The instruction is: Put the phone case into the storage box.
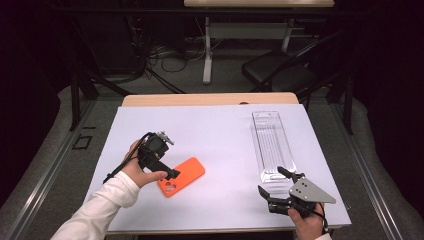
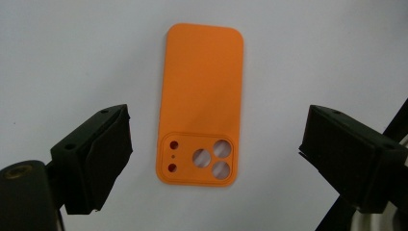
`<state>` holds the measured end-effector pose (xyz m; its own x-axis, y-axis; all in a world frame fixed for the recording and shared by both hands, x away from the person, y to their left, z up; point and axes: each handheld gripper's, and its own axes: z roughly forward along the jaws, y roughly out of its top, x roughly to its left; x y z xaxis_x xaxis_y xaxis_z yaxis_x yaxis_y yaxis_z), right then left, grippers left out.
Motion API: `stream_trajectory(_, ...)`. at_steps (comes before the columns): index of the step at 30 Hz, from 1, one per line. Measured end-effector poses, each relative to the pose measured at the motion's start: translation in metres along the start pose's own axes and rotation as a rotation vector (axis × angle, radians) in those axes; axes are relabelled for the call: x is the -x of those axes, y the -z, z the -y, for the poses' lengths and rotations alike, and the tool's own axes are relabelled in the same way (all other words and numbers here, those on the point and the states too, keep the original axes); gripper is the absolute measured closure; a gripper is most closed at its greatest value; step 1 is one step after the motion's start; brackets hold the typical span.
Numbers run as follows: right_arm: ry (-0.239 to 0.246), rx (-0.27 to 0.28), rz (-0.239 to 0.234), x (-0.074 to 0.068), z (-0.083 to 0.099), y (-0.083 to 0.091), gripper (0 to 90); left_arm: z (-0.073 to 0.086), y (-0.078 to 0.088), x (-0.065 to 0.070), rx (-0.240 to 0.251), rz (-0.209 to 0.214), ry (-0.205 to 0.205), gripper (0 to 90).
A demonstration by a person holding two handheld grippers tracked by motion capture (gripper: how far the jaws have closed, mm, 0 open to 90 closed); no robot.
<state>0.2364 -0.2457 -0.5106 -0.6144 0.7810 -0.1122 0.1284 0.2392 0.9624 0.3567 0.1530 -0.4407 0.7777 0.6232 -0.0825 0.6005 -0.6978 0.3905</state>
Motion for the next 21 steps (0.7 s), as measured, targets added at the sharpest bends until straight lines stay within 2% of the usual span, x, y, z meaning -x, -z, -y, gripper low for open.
stream_trajectory(4,-0.007,-0.005,-0.001,0.000,0.000,0.000,14.5,-0.005,-0.007,0.002,-0.061,-0.008,-0.012,10.3)
stream_trajectory(5,-0.004,-0.004,-0.001,0.000,0.000,-0.001,14.5,-0.005,-0.007,0.002,-0.061,-0.008,-0.012,10.4)
stream_trajectory(6,-0.002,-0.003,-0.001,0.000,0.000,-0.001,14.5,-0.008,-0.012,0.002,-0.091,-0.023,-0.020,10.4)
stream_trajectory(9,0.000,-0.006,-0.002,0.000,0.000,-0.001,14.5,-0.011,-0.016,0.002,-0.111,-0.025,-0.019,10.4)
stream_trajectory(11,0.000,-0.005,-0.001,0.000,0.000,-0.001,14.5,-0.016,-0.024,0.002,-0.149,-0.024,-0.025,11.0)
stream_trajectory(18,-0.007,-0.001,-0.001,0.000,0.000,0.000,14.5,-0.024,-0.041,0.000,-0.196,-0.024,-0.036,11.2)
stream_trajectory(21,-0.002,0.002,0.000,0.000,0.000,0.000,14.5,-0.027,-0.050,0.000,-0.212,-0.005,-0.035,11.2)
